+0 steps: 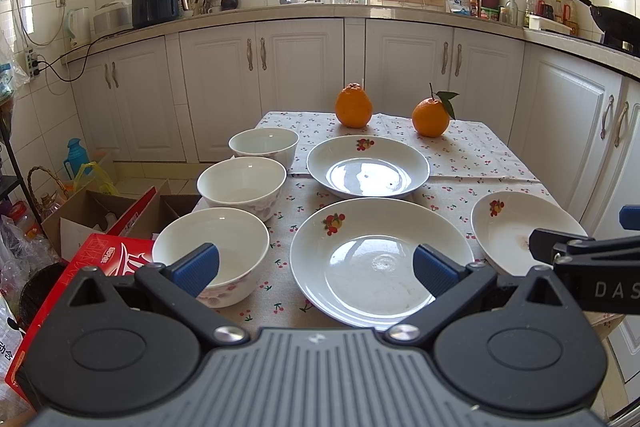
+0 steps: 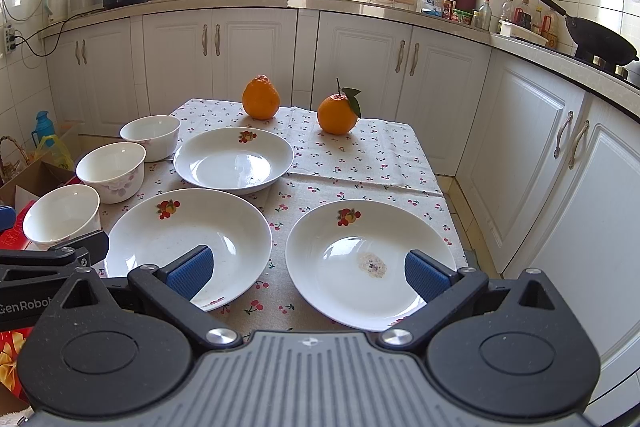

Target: Organize plates and bowls

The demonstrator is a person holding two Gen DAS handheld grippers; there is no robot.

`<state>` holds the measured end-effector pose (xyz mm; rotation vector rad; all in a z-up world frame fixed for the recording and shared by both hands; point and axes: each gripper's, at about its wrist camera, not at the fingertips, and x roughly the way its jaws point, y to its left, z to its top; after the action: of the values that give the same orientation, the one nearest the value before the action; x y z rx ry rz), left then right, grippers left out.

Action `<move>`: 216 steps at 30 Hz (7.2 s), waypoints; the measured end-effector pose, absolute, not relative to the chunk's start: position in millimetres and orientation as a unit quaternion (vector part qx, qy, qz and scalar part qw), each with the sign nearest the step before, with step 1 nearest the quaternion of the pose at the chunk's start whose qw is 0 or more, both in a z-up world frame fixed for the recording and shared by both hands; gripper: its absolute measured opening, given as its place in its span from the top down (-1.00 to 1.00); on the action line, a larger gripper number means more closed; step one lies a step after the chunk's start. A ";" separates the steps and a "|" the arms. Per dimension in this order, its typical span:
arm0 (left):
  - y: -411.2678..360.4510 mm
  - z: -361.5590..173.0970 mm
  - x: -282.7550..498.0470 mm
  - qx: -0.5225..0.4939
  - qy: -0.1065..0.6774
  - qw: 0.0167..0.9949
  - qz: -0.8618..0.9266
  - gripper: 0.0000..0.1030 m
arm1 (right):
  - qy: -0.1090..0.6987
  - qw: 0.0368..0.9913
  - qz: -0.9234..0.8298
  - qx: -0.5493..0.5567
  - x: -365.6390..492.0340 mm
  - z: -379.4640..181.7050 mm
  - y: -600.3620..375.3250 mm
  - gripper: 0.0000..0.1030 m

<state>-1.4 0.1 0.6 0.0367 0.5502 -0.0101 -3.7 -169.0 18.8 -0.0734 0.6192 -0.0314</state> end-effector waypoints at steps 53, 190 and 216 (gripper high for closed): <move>-18.5 5.4 46.4 0.063 0.297 0.949 -0.088 -0.99 | 0.319 0.947 0.023 -0.020 17.7 15.4 -224.4 -1.00; -211.6 -56.4 302.3 0.127 0.457 0.791 -0.386 -0.46 | 0.381 0.900 0.193 -0.091 139.8 -84.9 -352.0 -1.00; -82.7 18.2 134.9 0.121 0.324 0.900 -0.267 -0.76 | 0.281 0.921 0.257 -0.078 50.7 -31.1 -271.5 -1.00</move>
<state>134.9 -82.7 18.2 0.2497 0.6710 -0.5517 50.7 -271.5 -31.1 -0.1593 0.5777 0.5281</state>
